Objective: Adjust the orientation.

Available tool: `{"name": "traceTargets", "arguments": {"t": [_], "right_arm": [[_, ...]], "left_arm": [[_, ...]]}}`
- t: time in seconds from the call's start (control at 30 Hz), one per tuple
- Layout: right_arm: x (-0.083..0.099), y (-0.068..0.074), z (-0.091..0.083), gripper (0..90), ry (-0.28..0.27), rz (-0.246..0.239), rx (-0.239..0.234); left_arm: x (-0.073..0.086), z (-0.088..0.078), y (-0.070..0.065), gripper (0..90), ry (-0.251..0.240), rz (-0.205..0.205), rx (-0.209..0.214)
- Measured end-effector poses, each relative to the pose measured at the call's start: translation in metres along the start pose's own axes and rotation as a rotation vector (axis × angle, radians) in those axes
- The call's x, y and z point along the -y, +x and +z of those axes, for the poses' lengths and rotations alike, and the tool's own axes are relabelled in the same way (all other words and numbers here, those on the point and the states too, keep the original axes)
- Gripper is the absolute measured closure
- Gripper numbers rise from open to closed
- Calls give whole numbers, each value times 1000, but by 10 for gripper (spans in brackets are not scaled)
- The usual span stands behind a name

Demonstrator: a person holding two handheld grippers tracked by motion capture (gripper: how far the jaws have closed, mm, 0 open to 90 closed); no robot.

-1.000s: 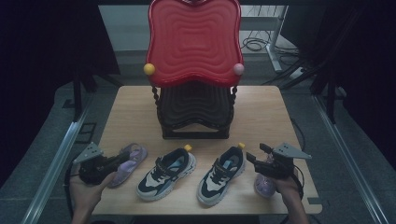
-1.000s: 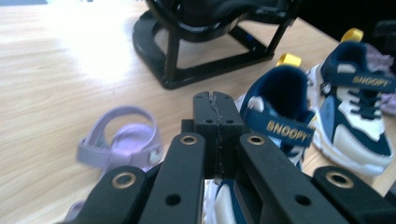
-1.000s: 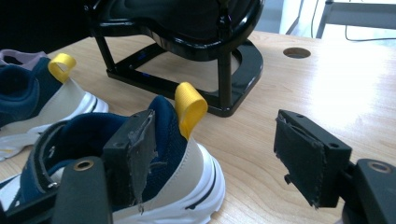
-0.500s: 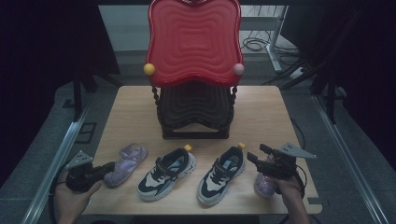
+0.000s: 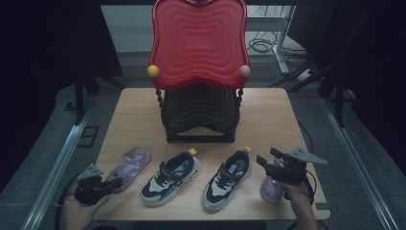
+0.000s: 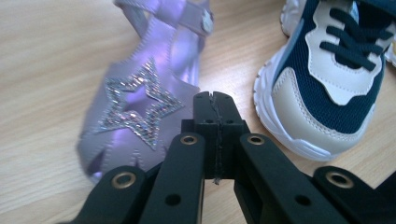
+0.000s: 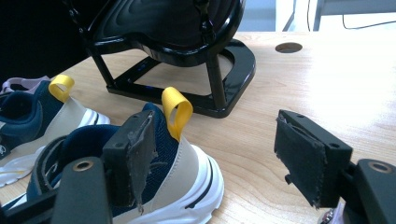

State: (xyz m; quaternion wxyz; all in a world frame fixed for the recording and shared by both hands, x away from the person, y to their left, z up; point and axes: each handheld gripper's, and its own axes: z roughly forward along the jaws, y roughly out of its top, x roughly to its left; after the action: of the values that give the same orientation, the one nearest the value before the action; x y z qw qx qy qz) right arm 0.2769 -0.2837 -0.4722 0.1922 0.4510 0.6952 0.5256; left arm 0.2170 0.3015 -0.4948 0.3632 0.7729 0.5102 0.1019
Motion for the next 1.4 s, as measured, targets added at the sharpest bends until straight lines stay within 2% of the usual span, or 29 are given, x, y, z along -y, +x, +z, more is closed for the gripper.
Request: {"name": "traceTargets", "arguments": {"t": [0.2, 0.3, 0.5, 0.6, 0.77, 0.97, 1.03, 1.2, 1.3, 1.4], "right_arm": [[2, -1, 2, 294, 13, 4, 8], [2, -1, 2, 294, 16, 2, 9], [3, -4, -1, 292, 10, 12, 12], [3, -6, -3, 292, 8, 16, 17], [2, -8, -6, 289, 3, 10, 14], [0, -18, -19, 290, -28, 39, 51], [0, -20, -21, 290, -36, 50, 59], [1, -21, -20, 290, -27, 47, 60], [1, -20, -19, 290, -22, 43, 57], [1, -19, -19, 290, -21, 44, 59]], "left_arm": [[3, 12, -5, 900, 38, 11, 19], [4, 20, -6, 900, 68, 24, 6], [7, 28, -5, 900, 97, 22, -20], [8, 32, -5, 900, 114, 33, -52], [7, 33, -1, 900, 109, 29, -67], [2, 34, 7, 900, 120, 23, -74], [1, 34, 8, 900, 126, 29, -92], [-2, 35, 13, 900, 144, 30, -107], [-4, 35, 16, 900, 145, 20, -101], [-5, 35, 19, 900, 144, 17, -111]]}}
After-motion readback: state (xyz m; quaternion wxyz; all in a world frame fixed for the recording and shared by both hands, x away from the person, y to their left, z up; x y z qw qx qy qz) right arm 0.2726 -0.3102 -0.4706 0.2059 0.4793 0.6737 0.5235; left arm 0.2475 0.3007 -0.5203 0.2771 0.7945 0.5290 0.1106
